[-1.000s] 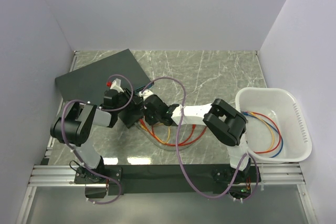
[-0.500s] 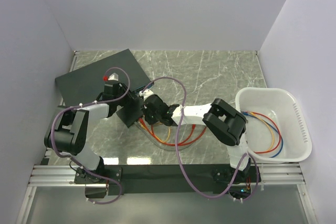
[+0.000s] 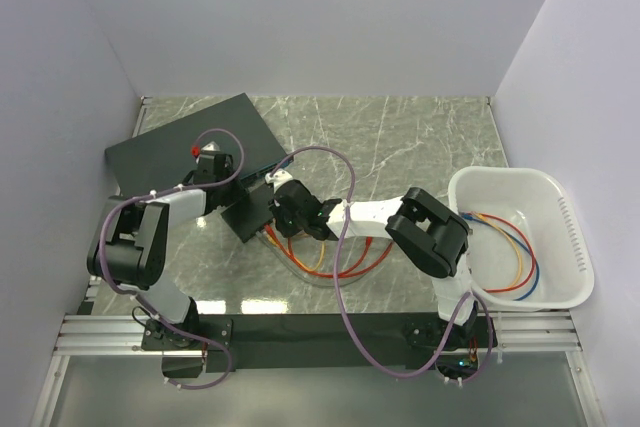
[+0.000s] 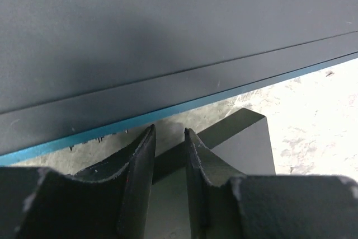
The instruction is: Insert the plug into the switch port
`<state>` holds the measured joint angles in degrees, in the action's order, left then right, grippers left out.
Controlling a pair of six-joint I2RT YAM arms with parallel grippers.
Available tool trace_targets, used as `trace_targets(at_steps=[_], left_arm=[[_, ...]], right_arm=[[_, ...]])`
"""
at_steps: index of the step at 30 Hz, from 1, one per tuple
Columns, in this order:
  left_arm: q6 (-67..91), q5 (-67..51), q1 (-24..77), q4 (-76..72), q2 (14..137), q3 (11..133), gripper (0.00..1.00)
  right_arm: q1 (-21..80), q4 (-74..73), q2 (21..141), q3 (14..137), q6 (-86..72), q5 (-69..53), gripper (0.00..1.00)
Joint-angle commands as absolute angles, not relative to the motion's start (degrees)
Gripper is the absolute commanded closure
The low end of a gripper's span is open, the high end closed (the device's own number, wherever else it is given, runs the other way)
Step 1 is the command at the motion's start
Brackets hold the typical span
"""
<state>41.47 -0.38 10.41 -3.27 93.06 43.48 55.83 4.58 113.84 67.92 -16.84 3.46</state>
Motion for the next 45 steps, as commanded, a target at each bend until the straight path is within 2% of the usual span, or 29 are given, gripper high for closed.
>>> trace_targets(at_steps=[1, 7, 15, 26, 31, 41, 42, 43, 45], left_arm=[[38.9, -3.0, 10.5, -0.7, 94.3, 43.6, 0.67], [37.7, -7.2, 10.5, -1.2, 94.6, 41.8, 0.67], [37.3, -14.1, 13.2, -2.1, 95.4, 41.5, 0.66], [40.3, -16.1, 20.4, -7.0, 100.8, 38.9, 0.67], [41.5, -17.2, 21.5, -10.0, 102.2, 36.8, 0.67], [42.7, -18.0, 21.7, -12.9, 104.9, 34.7, 0.69], [42.8, -18.0, 21.7, -12.8, 104.9, 34.6, 0.69], [42.9, -17.9, 21.7, -12.9, 104.9, 34.6, 0.69], [43.0, -17.8, 21.7, -12.8, 104.8, 34.6, 0.69]], right_arm=[[55.2, 8.5, 114.3, 67.8, -16.7, 6.2, 1.0], [55.2, 10.7, 114.5, 67.9, -17.5, 8.0, 1.0], [55.0, 6.4, 116.2, 74.3, -20.3, 12.4, 1.0], [53.2, 8.8, 118.7, 80.6, -19.4, 12.2, 1.0], [49.7, 5.3, 120.8, 85.0, -24.6, 11.3, 1.0], [48.3, 4.0, 126.2, 91.0, -22.8, 13.4, 1.0], [48.3, 3.8, 126.3, 91.1, -22.5, 13.8, 0.98], [48.3, 3.5, 126.3, 91.1, -22.4, 13.8, 0.91], [48.3, 3.8, 125.4, 89.8, -22.2, 13.6, 0.81]])
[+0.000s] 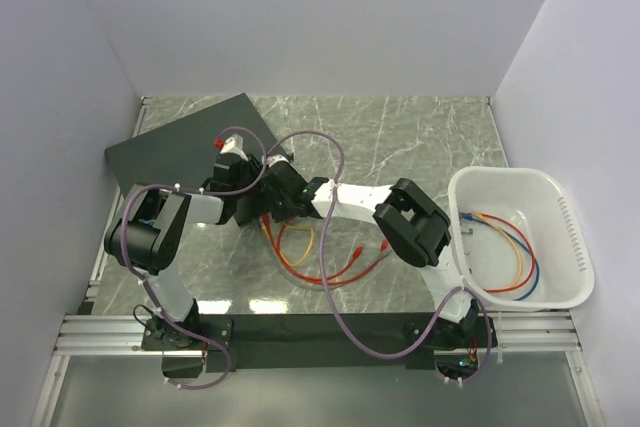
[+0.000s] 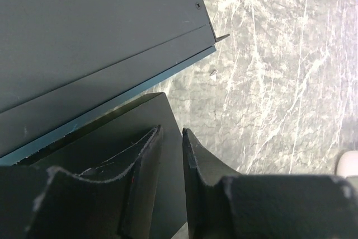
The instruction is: Insert the plug into the switch port
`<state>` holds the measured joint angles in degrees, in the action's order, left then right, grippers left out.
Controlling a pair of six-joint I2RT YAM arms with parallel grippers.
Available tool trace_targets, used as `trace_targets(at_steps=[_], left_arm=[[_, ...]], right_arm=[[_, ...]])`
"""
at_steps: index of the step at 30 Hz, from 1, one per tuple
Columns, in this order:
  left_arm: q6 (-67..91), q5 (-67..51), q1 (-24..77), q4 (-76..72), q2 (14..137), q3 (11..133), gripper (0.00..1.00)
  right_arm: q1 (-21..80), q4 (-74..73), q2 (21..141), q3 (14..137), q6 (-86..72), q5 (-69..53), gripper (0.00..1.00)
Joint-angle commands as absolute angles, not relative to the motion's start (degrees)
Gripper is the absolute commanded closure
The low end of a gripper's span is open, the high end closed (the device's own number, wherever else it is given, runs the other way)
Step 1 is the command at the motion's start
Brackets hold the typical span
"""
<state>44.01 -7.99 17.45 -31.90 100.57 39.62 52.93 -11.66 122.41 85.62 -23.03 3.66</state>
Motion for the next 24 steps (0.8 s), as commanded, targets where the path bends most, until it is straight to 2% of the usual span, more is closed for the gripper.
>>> trace_targets(at_steps=[1, 3, 4, 7, 13, 16, 19, 24], left_arm=[[43.1, -17.6, 21.7, -12.7, 104.7, 34.7, 0.69], [43.1, -17.1, 21.7, -12.0, 104.3, 35.1, 0.69], [43.1, -16.9, 21.7, -11.9, 104.2, 35.2, 0.69], [43.3, -16.4, 21.7, -10.7, 103.4, 36.1, 0.69], [43.2, -13.7, 21.5, -6.5, 100.7, 40.0, 0.67], [43.0, -12.2, 20.9, -4.3, 98.4, 42.7, 0.66], [42.8, -11.0, 20.0, -1.4, 95.5, 45.3, 0.65], [41.6, -8.1, 17.8, 3.2, 90.1, 48.5, 0.62]], right_arm=[[48.3, 4.2, 124.7, 87.5, -22.2, 13.4, 0.7], [48.4, 5.2, 122.2, 84.7, -22.5, 13.3, 0.57], [48.4, 5.5, 121.1, 81.6, -22.7, 13.4, 0.48], [49.0, 7.0, 115.9, 74.4, -23.5, 13.4, 0.38], [50.3, 9.3, 103.7, 62.4, -24.6, 12.4, 0.29], [50.3, 10.3, 99.9, 58.8, -24.8, 10.6, 0.28], [50.1, 9.9, 95.6, 57.3, -24.5, 8.5, 0.26], [48.1, 3.1, 94.7, 59.2, -26.4, 6.6, 0.26]])
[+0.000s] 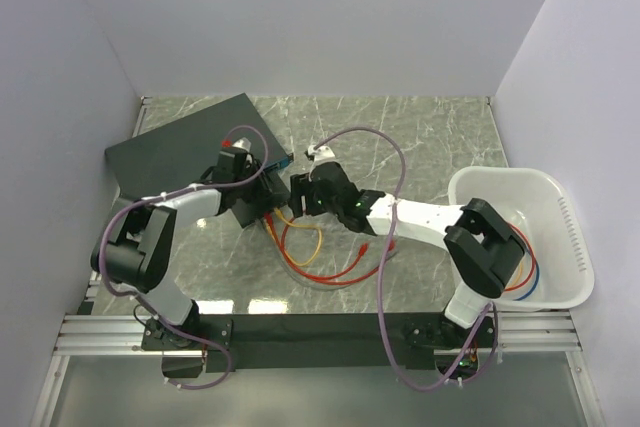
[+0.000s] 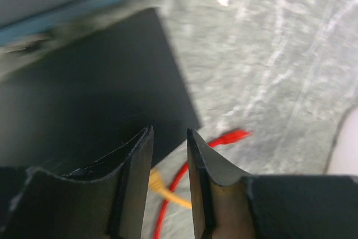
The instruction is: Insert the plug into the switch port
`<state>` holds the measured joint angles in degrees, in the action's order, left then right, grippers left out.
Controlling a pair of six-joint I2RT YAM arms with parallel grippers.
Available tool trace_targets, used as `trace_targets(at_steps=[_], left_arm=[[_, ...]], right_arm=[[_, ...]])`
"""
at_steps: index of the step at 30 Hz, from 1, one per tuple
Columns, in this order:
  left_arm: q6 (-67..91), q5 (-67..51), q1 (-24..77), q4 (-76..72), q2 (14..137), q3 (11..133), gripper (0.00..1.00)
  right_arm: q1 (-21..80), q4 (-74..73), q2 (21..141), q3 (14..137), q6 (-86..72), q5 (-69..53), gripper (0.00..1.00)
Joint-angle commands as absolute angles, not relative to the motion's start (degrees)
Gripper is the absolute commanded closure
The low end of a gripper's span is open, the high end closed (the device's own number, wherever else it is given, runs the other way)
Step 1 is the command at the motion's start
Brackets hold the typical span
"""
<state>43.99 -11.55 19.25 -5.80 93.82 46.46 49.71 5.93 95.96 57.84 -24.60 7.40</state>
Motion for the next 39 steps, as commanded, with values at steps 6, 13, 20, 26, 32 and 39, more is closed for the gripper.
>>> trace_targets(at_steps=[6, 13, 20, 26, 32, 39], left_arm=[[39.5, -8.7, 13.5, 3.0, 85.6, 47.3, 0.62], [39.2, -10.5, 13.4, 0.7, 84.9, 45.3, 0.64], [38.8, -10.3, 13.4, 0.4, 84.3, 43.4, 0.65], [39.1, -11.0, 13.4, -1.0, 84.8, 42.8, 0.66], [39.2, -11.2, 13.4, -1.8, 85.3, 43.0, 0.66], [38.6, -10.7, 13.4, -1.6, 85.5, 43.1, 0.66]], right_arm=[[44.4, -3.3, 93.2, 57.7, -32.3, 5.9, 0.36], [43.7, -9.1, 98.9, 62.4, -33.9, 6.5, 0.38], [43.2, -11.2, 104.6, 65.5, -35.4, 5.1, 0.37], [42.5, -11.3, 107.6, 67.2, -36.4, 4.6, 0.37], [41.3, -10.9, 111.1, 69.4, -37.0, 2.9, 0.37], [40.9, -10.5, 113.2, 70.8, -37.3, 1.1, 0.57]])
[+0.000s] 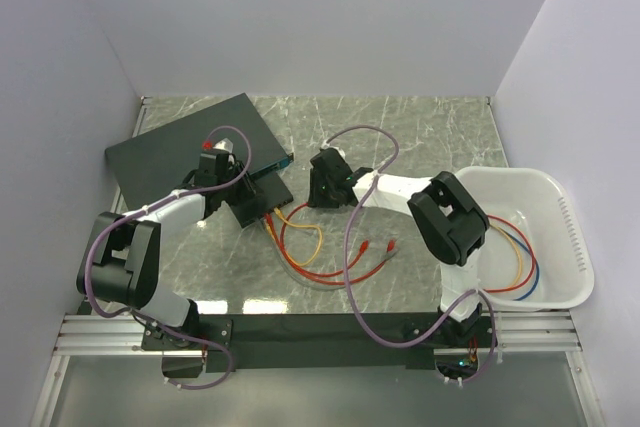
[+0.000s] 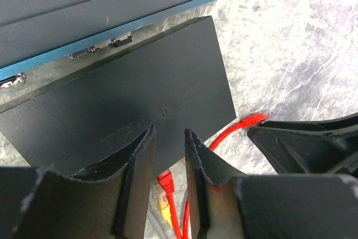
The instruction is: Insert the plug into the switch port
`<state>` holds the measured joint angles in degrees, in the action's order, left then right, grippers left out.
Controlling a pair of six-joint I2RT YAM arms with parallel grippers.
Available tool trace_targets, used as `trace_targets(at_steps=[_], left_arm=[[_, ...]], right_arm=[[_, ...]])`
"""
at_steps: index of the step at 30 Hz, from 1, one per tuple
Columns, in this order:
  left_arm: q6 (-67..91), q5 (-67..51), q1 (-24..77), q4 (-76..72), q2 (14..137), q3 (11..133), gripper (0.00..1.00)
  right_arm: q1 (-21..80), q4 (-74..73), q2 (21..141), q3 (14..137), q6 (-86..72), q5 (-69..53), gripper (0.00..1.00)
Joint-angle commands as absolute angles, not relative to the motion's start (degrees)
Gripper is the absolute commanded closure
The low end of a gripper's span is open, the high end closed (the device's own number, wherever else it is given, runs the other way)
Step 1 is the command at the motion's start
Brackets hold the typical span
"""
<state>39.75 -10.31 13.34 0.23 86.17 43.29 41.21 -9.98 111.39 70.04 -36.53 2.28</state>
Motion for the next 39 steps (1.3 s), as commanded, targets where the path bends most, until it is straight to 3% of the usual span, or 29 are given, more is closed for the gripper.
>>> trace_targets(at_steps=[1, 5, 13, 20, 21, 23, 25, 26, 27, 30, 39], left_arm=[[38.6, -11.0, 13.4, -1.7, 85.4, 43.1, 0.66], [38.8, -11.5, 13.4, -2.4, 86.0, 42.7, 0.66], [38.8, -11.9, 13.4, -2.6, 85.8, 42.3, 0.67], [39.1, -12.0, 13.4, -3.2, 84.8, 42.0, 0.67], [39.2, -12.1, 13.4, -3.2, 85.0, 42.1, 0.67], [39.3, -12.1, 13.4, -3.3, 85.2, 42.2, 0.67], [39.3, -12.1, 13.4, -3.5, 85.1, 42.0, 0.67], [39.3, -12.2, 13.4, -3.5, 85.2, 41.9, 0.67], [39.3, -12.1, 13.4, -3.6, 85.2, 41.8, 0.67], [39.2, -12.2, 13.4, -3.8, 85.3, 41.7, 0.67], [39.2, -12.6, 13.4, -4.1, 85.2, 41.2, 0.67]], right_arm=[[41.0, -10.3, 113.5, 70.9, -37.4, 1.1, 0.6], [41.0, -10.5, 115.0, 72.2, -37.3, 1.3, 0.69], [40.2, -10.4, 119.1, 76.1, -36.2, 2.3, 0.99], [37.4, -9.0, 117.1, 77.6, -32.2, 4.1, 1.0], [37.1, -9.5, 117.1, 79.2, -31.7, 3.3, 0.98], [36.7, -11.9, 117.2, 81.0, -30.9, 2.5, 0.82], [36.7, -12.6, 116.5, 82.1, -31.1, 0.4, 0.55], [36.8, -12.7, 116.3, 82.0, -31.5, 0.2, 0.55], [36.8, -13.0, 115.8, 81.8, -31.8, -1.6, 0.47], [37.0, -12.7, 114.9, 80.4, -33.3, -3.5, 0.42], [37.5, -13.4, 113.6, 77.1, -35.5, -5.5, 0.41]])
